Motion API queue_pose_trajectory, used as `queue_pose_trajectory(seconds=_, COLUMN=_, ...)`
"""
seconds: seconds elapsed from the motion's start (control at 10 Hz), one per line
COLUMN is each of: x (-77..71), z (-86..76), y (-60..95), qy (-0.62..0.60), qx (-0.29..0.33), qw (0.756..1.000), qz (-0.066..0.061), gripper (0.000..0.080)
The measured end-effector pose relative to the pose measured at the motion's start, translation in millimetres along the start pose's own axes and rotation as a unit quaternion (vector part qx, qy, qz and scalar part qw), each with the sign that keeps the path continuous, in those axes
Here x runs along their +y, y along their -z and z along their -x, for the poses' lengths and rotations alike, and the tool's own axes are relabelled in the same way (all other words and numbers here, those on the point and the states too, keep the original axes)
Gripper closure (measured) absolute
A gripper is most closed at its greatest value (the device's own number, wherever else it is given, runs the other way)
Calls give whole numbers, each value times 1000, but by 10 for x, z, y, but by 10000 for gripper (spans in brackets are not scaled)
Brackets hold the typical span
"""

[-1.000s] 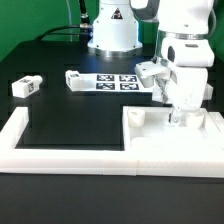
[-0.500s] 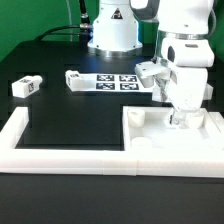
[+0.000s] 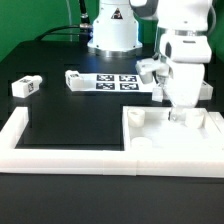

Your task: Assemble square table

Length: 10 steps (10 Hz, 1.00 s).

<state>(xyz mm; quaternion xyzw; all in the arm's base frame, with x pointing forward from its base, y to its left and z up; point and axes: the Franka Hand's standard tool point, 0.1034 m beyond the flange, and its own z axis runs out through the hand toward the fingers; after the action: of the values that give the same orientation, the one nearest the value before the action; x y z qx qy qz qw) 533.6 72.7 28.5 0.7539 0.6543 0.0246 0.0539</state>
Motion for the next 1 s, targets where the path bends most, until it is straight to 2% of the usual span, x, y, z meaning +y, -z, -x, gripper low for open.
queue_pose_trajectory(seconds=0.1, x=-42, z=-149, y=132, qy=-53, qx=-1, qw=999, qz=3, gripper=150)
queue_pose_trajectory(seconds=0.3, x=-211, z=-420, y=388, qy=-76, qx=2, qw=997, qz=8, gripper=150)
queue_pose_trajectory(seconds=0.4, x=-311, z=-584, y=479, qy=-174, qx=-1, qw=985, qz=0, gripper=150)
queue_pose_trajectory(seconds=0.5, x=-360, z=-756, y=536, qy=-197, qx=4, qw=980, qz=3, gripper=150)
queue_pose_trajectory(seconds=0.6, x=-342, z=-834, y=552, qy=-250, qx=9, qw=968, qz=3, gripper=150)
queue_pose_trajectory(seconds=1.0, x=-375, z=-848, y=527, qy=-388, qx=12, qw=922, qz=-9, gripper=150)
